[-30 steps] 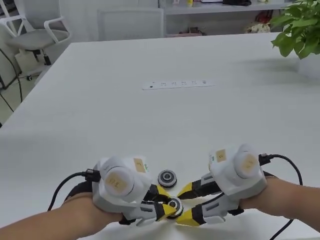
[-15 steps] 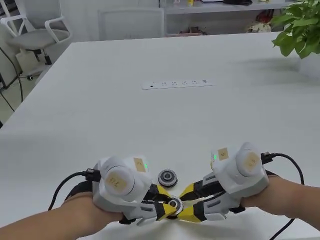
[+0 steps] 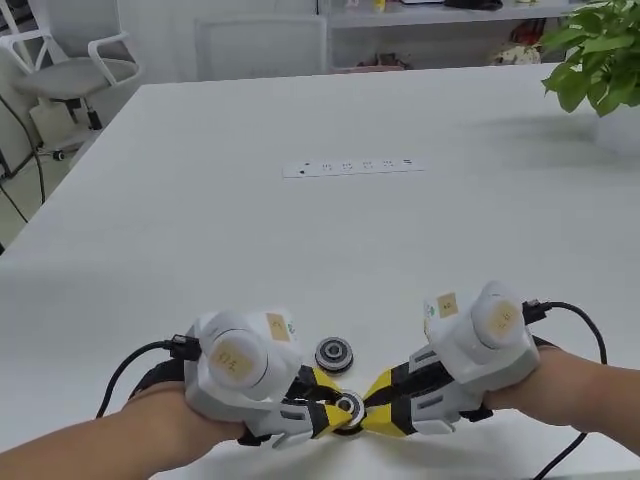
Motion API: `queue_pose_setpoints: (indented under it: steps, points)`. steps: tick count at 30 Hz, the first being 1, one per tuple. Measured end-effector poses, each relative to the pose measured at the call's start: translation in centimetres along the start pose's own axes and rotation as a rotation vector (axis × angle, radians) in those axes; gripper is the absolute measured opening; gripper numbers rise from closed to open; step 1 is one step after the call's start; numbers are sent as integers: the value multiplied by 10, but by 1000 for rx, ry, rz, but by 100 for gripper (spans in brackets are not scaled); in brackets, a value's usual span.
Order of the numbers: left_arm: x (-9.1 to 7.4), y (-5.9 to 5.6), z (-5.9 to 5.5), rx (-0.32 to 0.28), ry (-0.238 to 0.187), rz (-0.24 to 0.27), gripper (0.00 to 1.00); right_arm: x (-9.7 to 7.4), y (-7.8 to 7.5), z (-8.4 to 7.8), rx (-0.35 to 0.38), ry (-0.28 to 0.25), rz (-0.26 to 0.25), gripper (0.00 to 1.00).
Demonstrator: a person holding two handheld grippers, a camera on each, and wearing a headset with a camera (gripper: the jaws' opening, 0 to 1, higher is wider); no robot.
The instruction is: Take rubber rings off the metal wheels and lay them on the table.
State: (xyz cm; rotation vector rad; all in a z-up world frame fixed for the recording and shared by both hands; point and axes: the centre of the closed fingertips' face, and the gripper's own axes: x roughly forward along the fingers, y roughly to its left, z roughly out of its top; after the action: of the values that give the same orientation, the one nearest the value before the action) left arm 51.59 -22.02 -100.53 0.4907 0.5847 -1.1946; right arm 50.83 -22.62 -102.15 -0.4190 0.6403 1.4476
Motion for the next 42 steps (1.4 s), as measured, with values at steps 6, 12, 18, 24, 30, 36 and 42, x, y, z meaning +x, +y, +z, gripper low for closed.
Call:
queue_pose_setpoints:
  steps: [6, 12, 18, 24, 30, 36, 42]
  points:
    - [0, 0, 0, 2, 0, 1, 13, -1, -1, -3, 20, 8, 2, 1]
    - [0, 0, 0, 4, 2, 2, 13, -3, -2, -3, 70, 4, -3, 0]
    - [0, 0, 0, 5, 5, 5, 13, -6, -5, -2, 182, -25, 2, 0]
    - [0, 0, 0, 4, 7, 7, 13, -8, -9, -1, 261, -47, 2, 0]
    - [0, 0, 0, 3, 10, 13, 13, -12, -11, 8, 395, -126, 19, 0]
    - [0, 1, 0, 4, 11, 16, 13, -11, -11, 7, 417, -129, 21, 0]
    - [1, 1, 1, 1, 14, 20, 13, -11, -10, 8, 436, -132, 21, 0]
